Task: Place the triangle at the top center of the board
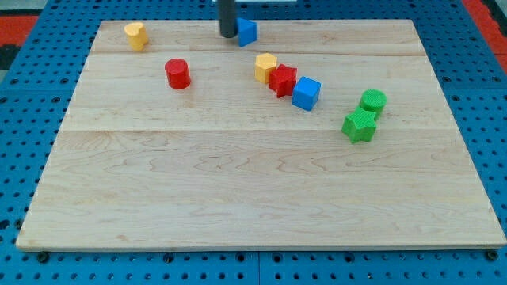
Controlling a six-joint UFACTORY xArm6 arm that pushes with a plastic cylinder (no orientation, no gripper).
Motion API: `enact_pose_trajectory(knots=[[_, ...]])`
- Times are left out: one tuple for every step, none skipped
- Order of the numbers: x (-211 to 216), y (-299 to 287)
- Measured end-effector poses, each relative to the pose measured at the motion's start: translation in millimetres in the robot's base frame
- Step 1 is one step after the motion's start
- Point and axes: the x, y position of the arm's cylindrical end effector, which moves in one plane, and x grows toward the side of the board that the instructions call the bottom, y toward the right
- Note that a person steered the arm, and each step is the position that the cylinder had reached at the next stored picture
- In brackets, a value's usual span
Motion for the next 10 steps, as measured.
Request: enact_pose_trajectory(knots=[[0.0, 15.2], [0.0, -16.5], [-1.3, -63.3], [-6.0, -65.5], [-10.6, -65.5], [-12.4, -65.5], [11.6, -54.9], [25.8, -31.0], [53.2, -5.8], [92.6, -14.2]])
